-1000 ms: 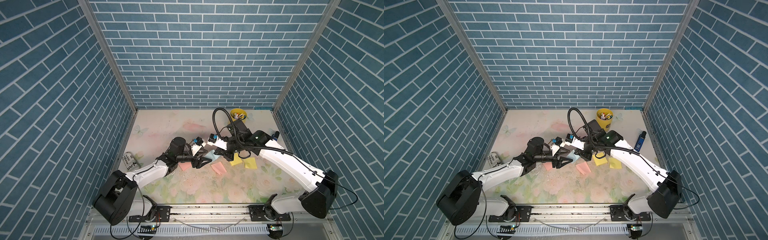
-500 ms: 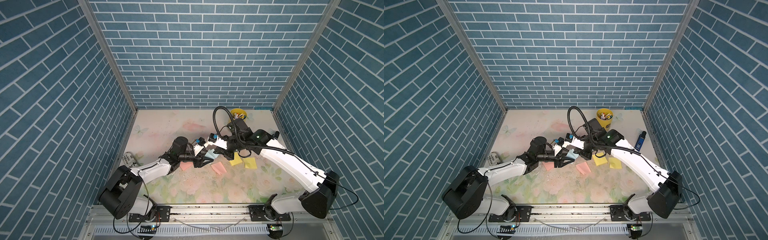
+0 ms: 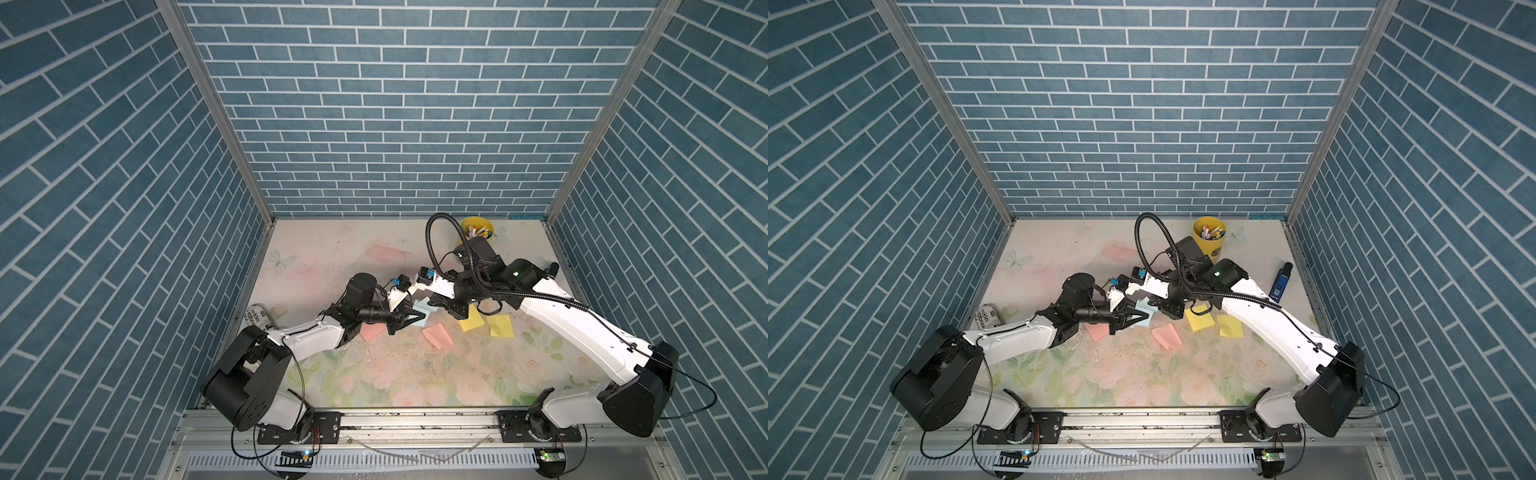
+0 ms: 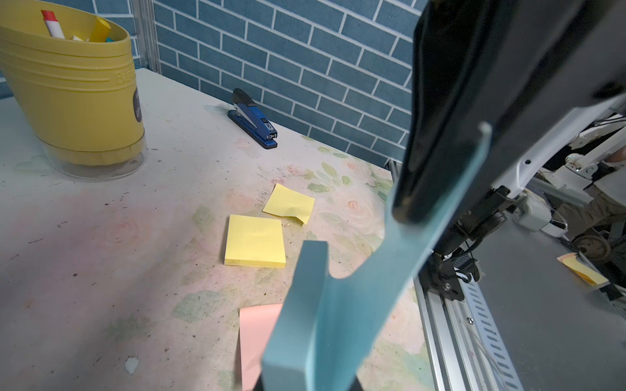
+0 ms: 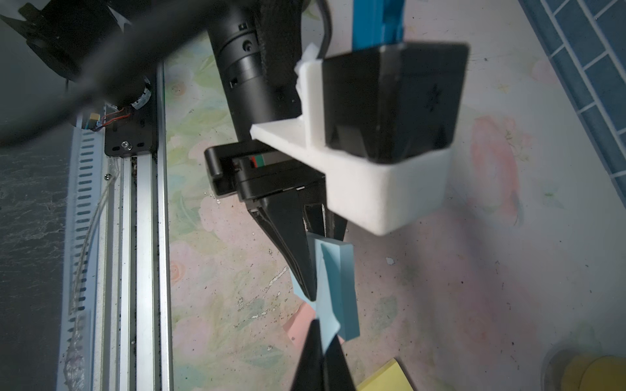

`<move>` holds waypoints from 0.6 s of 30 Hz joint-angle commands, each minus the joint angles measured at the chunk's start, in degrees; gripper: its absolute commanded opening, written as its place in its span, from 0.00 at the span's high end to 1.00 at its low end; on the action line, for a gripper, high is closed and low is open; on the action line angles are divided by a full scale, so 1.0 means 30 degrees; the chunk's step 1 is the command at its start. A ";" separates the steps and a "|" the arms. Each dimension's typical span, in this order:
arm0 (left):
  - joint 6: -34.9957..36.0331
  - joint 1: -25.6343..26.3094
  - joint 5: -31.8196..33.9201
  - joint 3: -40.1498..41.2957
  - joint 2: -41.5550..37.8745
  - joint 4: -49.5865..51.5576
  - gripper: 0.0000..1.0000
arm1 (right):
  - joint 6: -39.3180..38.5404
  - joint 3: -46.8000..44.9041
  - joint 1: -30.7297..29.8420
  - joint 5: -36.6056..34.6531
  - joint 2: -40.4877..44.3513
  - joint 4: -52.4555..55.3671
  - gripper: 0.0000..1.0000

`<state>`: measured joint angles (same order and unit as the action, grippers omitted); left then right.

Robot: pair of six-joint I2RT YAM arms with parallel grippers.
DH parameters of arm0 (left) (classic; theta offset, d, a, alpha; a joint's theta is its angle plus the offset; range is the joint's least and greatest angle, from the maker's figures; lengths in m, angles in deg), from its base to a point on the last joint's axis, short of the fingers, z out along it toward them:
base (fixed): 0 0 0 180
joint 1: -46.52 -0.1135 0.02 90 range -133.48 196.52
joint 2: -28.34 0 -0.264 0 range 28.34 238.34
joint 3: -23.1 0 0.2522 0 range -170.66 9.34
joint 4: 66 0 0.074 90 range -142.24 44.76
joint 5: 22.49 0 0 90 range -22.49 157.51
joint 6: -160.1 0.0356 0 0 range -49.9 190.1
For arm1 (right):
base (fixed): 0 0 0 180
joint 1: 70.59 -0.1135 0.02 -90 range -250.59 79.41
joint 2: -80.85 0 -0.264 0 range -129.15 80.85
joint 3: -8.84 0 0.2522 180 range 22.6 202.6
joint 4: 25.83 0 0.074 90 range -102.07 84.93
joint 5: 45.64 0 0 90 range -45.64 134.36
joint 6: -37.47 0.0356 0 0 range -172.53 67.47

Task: Tear off pages from different memo pads
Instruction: Tear off the paper from the memo pad.

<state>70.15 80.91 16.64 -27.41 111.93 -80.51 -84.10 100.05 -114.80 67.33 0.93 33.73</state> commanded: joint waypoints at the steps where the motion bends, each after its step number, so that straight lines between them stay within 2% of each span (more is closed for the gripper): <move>1: -0.0077 -0.0113 -0.0041 -0.0318 0.0254 -0.0712 0.81 | -0.0841 0.0530 -0.0093 -0.0527 0.0298 -0.0414 1.00; 10: -0.0077 -0.0412 0.0781 -0.1018 0.1023 0.0586 0.98 | -0.0213 -0.0246 -0.0029 -0.2834 0.1209 -0.2865 1.00; 18: -0.1320 -0.0562 0.0923 -0.1738 0.2188 0.1303 1.00 | 0.1009 -0.0969 0.0714 -0.5354 0.1706 -0.5131 1.00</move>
<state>68.25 79.60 18.85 -32.22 116.76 -79.13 -82.92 98.48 -113.75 55.02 3.97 23.37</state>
